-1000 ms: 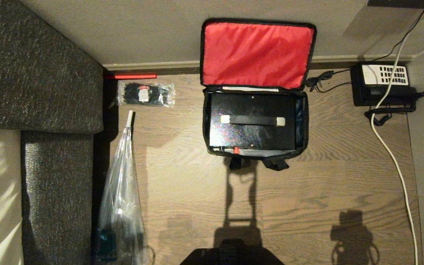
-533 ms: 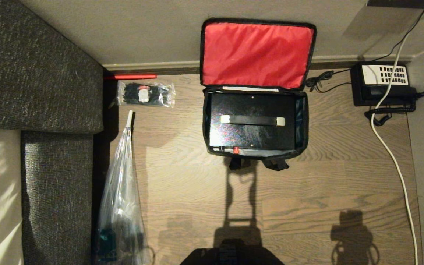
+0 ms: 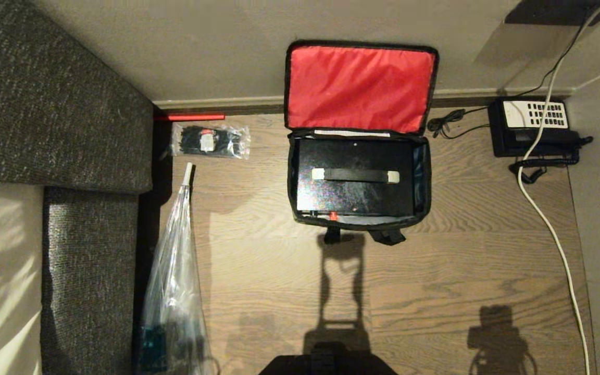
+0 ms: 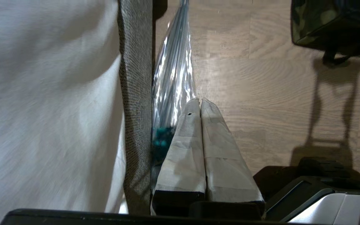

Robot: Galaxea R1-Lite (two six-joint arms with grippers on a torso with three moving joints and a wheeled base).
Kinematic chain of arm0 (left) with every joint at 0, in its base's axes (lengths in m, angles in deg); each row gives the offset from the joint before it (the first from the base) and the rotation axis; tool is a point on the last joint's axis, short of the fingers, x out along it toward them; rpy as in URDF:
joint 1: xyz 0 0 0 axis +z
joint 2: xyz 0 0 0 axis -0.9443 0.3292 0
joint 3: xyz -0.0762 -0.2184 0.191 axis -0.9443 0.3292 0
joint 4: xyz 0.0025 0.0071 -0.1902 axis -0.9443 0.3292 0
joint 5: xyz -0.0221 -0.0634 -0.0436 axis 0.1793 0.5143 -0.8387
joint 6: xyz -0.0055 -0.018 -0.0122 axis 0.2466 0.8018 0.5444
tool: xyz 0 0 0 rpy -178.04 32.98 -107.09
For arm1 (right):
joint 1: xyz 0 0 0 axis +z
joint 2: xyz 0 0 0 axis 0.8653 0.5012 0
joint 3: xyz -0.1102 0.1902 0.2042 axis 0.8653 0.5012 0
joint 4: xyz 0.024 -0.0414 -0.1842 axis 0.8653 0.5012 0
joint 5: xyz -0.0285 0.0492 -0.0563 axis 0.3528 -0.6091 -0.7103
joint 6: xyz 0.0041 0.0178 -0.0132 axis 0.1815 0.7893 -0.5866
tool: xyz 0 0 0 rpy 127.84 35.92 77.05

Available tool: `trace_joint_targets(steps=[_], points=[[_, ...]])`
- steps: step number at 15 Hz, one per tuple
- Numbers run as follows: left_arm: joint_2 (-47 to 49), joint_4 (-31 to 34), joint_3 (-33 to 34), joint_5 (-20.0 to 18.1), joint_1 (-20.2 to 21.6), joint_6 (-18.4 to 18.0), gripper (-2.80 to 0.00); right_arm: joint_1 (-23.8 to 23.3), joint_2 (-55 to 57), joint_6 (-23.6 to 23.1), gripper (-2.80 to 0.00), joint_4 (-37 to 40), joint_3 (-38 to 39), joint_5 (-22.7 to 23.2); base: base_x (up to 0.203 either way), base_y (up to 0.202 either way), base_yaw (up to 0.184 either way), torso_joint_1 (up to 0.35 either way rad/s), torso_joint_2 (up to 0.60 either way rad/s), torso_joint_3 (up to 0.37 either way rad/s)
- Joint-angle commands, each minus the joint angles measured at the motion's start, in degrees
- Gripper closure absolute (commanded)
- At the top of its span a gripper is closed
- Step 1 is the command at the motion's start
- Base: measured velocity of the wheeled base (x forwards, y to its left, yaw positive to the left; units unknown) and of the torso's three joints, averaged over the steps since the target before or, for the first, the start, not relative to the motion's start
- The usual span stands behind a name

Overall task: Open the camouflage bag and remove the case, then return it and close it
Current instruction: Grip the handle

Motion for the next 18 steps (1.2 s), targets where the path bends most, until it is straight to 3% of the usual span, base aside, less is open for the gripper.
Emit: trace_joint_targets(steps=[1,18], points=[[-0.1,-0.1,0.0,0.0,0.0,-0.2,0.00,0.0,-1.6,0.0,0.00,0.0,0.8,0.0,0.000,0.000,0.000,-0.003,0.00,0.189],[0.0,0.0,0.0,0.0,0.0,-0.1,0.00,0.1,-1.6,0.0,0.00,0.0,0.8,0.0,0.000,0.000,0.000,0.001,0.00,0.042]])
